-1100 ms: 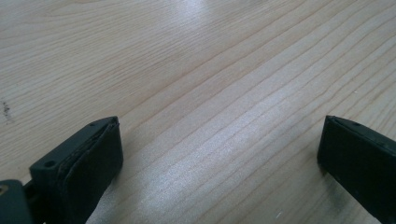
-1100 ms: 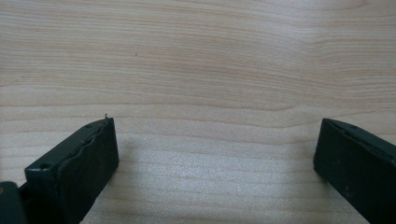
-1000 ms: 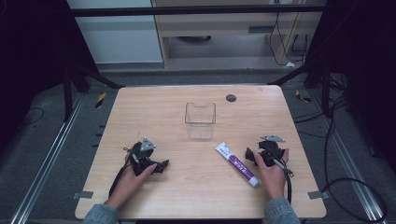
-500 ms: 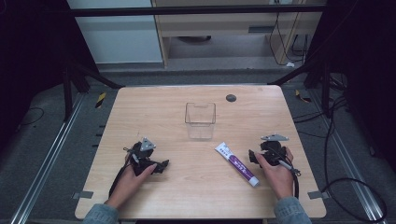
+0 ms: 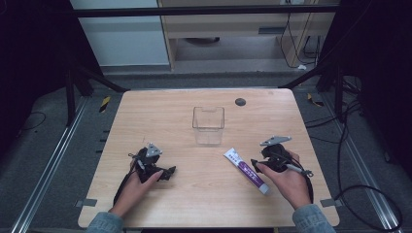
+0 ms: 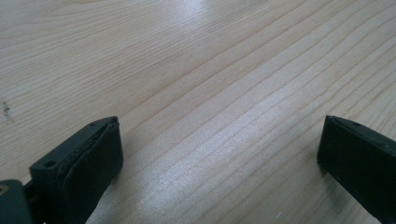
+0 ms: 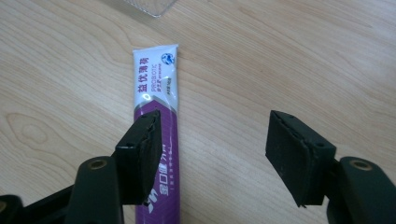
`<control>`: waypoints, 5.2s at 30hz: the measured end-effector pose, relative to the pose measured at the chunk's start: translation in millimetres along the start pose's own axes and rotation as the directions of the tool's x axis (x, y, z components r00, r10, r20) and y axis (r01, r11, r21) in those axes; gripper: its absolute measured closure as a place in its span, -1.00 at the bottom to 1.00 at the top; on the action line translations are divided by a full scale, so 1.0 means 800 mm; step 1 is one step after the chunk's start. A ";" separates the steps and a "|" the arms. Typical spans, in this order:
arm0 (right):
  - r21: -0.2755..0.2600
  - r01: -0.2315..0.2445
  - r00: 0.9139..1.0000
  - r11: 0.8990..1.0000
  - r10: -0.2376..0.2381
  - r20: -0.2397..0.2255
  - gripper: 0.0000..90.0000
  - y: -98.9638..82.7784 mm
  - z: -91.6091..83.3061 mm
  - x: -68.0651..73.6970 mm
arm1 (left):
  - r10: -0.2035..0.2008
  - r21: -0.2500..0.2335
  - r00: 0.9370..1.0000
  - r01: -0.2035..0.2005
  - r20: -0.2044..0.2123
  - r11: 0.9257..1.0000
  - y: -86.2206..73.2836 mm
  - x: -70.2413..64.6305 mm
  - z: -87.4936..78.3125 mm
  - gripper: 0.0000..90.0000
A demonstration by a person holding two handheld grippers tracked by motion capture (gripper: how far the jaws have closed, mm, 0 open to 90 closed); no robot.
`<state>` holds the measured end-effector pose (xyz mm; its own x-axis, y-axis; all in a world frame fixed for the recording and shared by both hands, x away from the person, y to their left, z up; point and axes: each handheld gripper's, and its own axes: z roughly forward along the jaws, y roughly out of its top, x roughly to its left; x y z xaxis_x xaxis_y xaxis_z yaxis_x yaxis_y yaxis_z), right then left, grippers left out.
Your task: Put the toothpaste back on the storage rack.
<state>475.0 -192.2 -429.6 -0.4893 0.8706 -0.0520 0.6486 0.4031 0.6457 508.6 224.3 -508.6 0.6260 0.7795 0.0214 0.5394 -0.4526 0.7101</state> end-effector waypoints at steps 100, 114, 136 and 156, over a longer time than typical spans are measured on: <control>0.332 0.084 0.991 0.940 -0.043 -0.129 0.19 0.044 0.102 0.039 | 0.000 0.000 1.000 0.000 0.000 1.000 0.000 0.000 0.000 -1.00; 0.351 0.104 0.990 0.931 -0.064 -0.125 0.31 0.047 0.103 0.041 | 0.000 0.000 1.000 0.000 0.001 1.000 0.000 0.000 0.000 -1.00; 0.263 0.063 0.991 0.963 -0.030 -0.128 0.72 0.039 0.088 0.031 | 0.000 -0.001 1.000 0.000 0.001 1.000 0.000 0.000 0.000 -1.00; 0.094 -0.016 0.992 0.995 0.028 -0.126 0.75 0.053 0.055 0.015 | 0.000 0.000 1.000 0.000 0.002 1.000 0.000 0.000 0.000 -1.00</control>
<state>522.3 -152.1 -436.6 -0.5404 0.8391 0.0627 0.7083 0.4134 0.5722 508.9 224.1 -508.6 0.6269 0.7788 0.0203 0.5391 -0.4525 0.7104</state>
